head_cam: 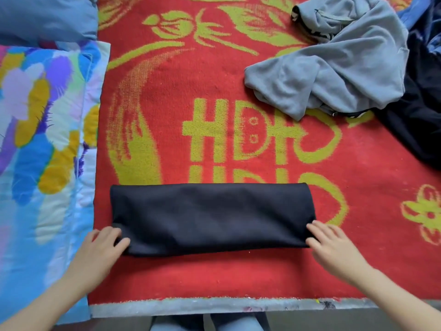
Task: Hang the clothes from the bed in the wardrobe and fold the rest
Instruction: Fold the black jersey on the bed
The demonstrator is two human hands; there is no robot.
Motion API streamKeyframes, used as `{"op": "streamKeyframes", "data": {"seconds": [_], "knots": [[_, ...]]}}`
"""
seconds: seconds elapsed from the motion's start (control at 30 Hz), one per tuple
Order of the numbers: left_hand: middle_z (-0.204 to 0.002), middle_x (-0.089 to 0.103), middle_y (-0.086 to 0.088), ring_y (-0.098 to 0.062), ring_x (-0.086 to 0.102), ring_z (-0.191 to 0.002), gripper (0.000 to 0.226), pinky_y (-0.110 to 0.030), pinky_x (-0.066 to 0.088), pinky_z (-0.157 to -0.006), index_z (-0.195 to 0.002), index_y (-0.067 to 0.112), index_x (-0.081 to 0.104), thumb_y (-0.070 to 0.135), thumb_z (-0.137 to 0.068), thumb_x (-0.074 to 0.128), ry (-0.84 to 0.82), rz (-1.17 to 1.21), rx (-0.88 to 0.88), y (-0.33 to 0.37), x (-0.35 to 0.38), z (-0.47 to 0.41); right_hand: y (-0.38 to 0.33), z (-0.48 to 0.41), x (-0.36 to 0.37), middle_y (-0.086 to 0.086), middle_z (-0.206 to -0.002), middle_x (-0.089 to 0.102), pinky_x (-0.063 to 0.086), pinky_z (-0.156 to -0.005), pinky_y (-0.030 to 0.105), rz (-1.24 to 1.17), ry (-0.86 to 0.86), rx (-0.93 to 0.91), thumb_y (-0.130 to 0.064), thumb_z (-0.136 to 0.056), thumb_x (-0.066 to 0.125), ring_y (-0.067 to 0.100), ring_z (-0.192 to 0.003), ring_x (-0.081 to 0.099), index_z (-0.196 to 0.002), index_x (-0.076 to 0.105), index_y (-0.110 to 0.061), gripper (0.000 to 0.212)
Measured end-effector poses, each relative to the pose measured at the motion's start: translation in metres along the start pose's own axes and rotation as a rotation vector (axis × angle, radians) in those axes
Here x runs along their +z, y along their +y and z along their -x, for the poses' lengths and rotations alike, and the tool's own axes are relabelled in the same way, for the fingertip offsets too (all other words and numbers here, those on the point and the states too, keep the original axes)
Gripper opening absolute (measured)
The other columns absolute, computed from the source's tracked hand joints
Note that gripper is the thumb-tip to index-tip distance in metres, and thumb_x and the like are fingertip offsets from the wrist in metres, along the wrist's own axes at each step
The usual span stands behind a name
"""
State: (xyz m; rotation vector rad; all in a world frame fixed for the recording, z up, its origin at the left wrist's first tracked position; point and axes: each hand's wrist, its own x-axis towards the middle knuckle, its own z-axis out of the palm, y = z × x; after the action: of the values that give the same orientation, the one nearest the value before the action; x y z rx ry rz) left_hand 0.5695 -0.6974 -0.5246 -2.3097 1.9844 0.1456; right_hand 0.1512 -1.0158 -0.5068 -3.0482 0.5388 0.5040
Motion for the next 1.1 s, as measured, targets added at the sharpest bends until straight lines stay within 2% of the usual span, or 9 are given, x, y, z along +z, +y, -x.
{"op": "streamKeyframes", "data": {"seconds": [0.1, 0.2, 0.37, 0.53, 0.7, 0.83, 0.93, 1.03, 1.1], "knots": [[-0.102, 0.06, -0.035, -0.047, 0.059, -0.095, 0.037, -0.059, 0.049, -0.068, -0.084, -0.003, 0.07, -0.006, -0.049, 0.061, -0.204, -0.012, -0.216, 0.033, 0.002, -0.007, -0.03, -0.01, 0.007, 0.012, -0.069, 0.065, 0.053, -0.052, 0.037, -0.078, -0.212, 0.132, -0.022, -0.037, 0.089, 0.032, -0.063, 0.066, -0.056, 0.063, -0.012, 0.034], [-0.121, 0.054, -0.032, -0.045, 0.055, -0.109, 0.048, -0.056, 0.045, -0.081, -0.102, -0.004, 0.066, 0.011, -0.061, 0.045, -0.232, 0.049, -0.306, 0.059, -0.002, -0.032, -0.046, -0.038, -0.003, 0.008, -0.058, 0.051, 0.043, -0.043, 0.032, -0.096, 0.042, 0.252, -0.013, -0.066, 0.058, 0.03, -0.053, 0.055, -0.055, 0.055, -0.011, 0.011], [-0.138, 0.045, -0.027, -0.048, 0.047, -0.121, 0.075, -0.065, 0.039, -0.089, -0.128, 0.002, 0.056, 0.026, -0.062, 0.083, -0.351, 0.065, -0.336, 0.063, 0.004, -0.063, -0.055, -0.075, -0.007, 0.016, -0.114, 0.061, 0.05, -0.066, 0.037, -0.129, -0.087, 0.409, -0.017, -0.068, 0.074, 0.032, -0.097, 0.061, -0.107, 0.065, -0.008, 0.04], [-0.158, -0.01, 0.0, -0.027, -0.001, -0.145, 0.076, -0.051, 0.012, -0.111, -0.149, 0.032, -0.005, 0.062, -0.091, 0.033, -0.523, -0.012, -0.409, 0.026, 0.025, -0.056, -0.034, -0.078, 0.006, 0.009, -0.135, 0.044, 0.036, -0.093, 0.039, -0.485, -0.056, 0.88, -0.018, -0.091, 0.049, 0.028, -0.123, 0.039, -0.13, 0.051, -0.012, 0.039], [-0.133, 0.05, -0.026, -0.047, 0.052, -0.116, 0.083, -0.062, 0.043, -0.085, -0.124, 0.0, 0.059, 0.019, -0.049, 0.09, -0.325, 0.064, -0.335, 0.05, 0.004, -0.057, -0.039, -0.068, 0.022, 0.018, -0.146, 0.033, 0.026, -0.11, 0.042, -0.869, -0.058, 1.158, -0.017, -0.085, 0.062, 0.034, -0.132, 0.031, -0.145, 0.027, -0.007, 0.07], [-0.125, 0.057, -0.026, -0.044, 0.059, -0.108, 0.083, -0.059, 0.049, -0.079, -0.115, 0.002, 0.066, 0.019, -0.037, 0.092, -0.262, 0.12, -0.233, 0.09, 0.004, -0.046, -0.042, -0.061, 0.029, 0.017, -0.137, 0.047, 0.039, -0.103, 0.042, -1.363, 0.109, 1.382, -0.003, -0.08, 0.068, 0.03, -0.122, 0.047, -0.14, 0.034, -0.002, 0.068], [-0.123, 0.059, -0.024, -0.042, 0.061, -0.105, 0.083, -0.058, 0.051, -0.076, -0.112, 0.006, 0.069, 0.021, -0.034, 0.093, -0.362, 0.156, -0.244, 0.11, 0.008, -0.037, -0.036, -0.063, 0.015, 0.011, -0.094, 0.064, 0.051, -0.064, 0.032, -1.63, 0.078, 1.408, 0.005, -0.079, 0.064, 0.024, -0.078, 0.06, -0.113, 0.058, -0.001, 0.035], [-0.119, 0.062, -0.023, -0.041, 0.063, -0.103, 0.081, -0.057, 0.052, -0.071, -0.106, 0.006, 0.072, 0.02, -0.029, 0.093, -0.378, 0.177, -0.255, 0.113, 0.01, -0.035, -0.028, -0.065, -0.01, 0.01, -0.087, 0.063, 0.052, -0.051, 0.027, -1.678, 0.017, 1.356, 0.004, -0.079, 0.065, 0.021, -0.068, 0.059, -0.099, 0.06, -0.006, 0.023], [-0.116, 0.064, -0.022, -0.04, 0.064, -0.102, 0.078, -0.054, 0.054, -0.069, -0.104, 0.007, 0.073, 0.021, -0.029, 0.093, -0.382, 0.2, -0.247, 0.109, 0.011, -0.038, -0.029, -0.07, -0.031, 0.011, -0.094, 0.065, 0.053, -0.064, 0.034, -1.519, 0.087, 1.291, 0.002, -0.078, 0.067, 0.024, -0.076, 0.061, -0.102, 0.06, -0.008, 0.027]]}}
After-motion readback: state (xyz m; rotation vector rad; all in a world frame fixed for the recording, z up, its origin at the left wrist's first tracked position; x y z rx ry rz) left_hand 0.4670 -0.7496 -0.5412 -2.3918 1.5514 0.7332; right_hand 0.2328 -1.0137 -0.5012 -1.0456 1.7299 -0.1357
